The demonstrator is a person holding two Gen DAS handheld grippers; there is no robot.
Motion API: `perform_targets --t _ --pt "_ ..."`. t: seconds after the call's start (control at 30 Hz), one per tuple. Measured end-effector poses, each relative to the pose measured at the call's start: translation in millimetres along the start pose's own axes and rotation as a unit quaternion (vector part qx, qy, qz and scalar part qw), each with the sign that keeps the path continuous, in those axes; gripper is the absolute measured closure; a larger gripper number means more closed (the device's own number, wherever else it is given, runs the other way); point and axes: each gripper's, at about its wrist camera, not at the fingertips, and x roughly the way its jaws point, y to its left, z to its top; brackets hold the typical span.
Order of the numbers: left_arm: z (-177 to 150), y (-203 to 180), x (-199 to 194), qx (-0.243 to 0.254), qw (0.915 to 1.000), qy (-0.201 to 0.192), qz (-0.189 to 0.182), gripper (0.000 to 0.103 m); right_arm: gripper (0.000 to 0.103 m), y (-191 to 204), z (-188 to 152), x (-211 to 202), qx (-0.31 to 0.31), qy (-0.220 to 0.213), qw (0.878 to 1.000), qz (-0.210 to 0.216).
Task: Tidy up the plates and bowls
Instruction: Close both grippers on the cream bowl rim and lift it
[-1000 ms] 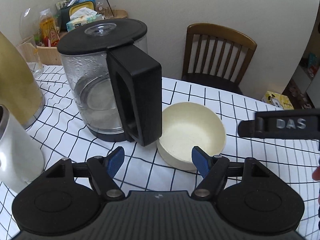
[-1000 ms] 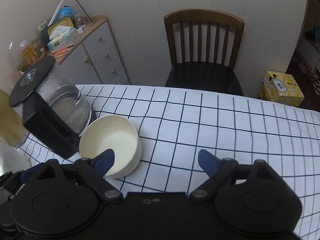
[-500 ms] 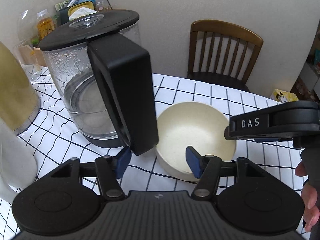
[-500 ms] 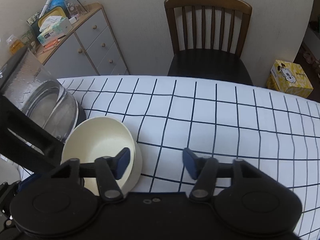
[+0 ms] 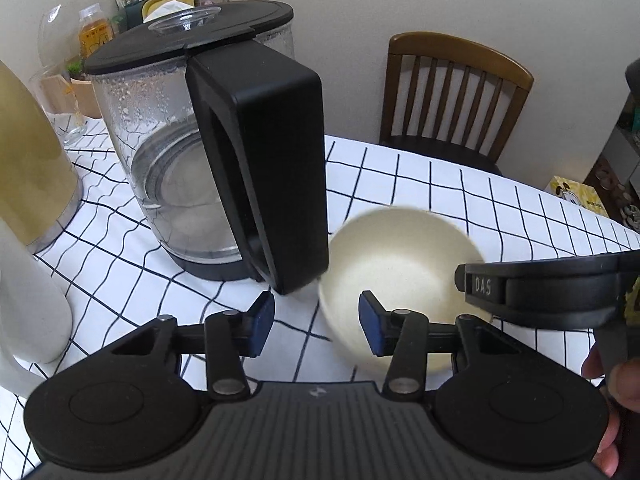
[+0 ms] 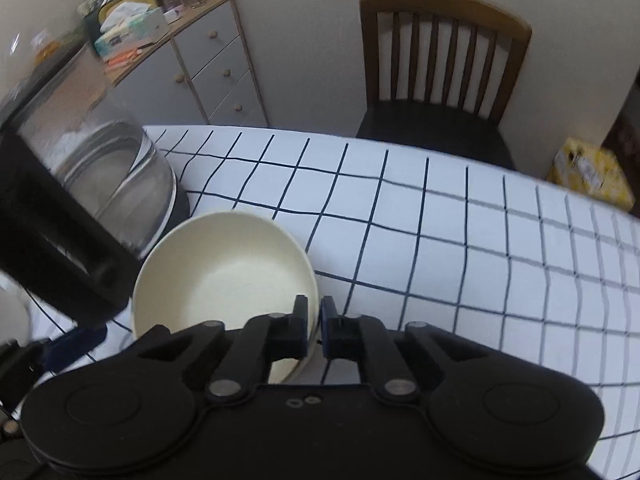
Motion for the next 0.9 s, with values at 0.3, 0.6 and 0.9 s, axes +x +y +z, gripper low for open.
perform_targets --t 0.3,0.6,0.9 --pt "-15.4 -2.4 -22.2 0.028 0.9989 0.009 -0.037 0.076 0.099 -2.9 -19.1 -22.0 -0.001 0.012 1.000 0.019" --pt "-36.1 6.8 -68.4 0.050 0.9957 0.033 -0.071 0.092 0.099 -4.1 -47.4 -69.4 0.013 0.017 1.000 0.020" --pt "-65.1 28.8 -132.7 0.081 0.9924 0.035 -0.086 0.092 0.098 25.3 -88.3 -141.8 0.001 -0.001 1.000 0.008"
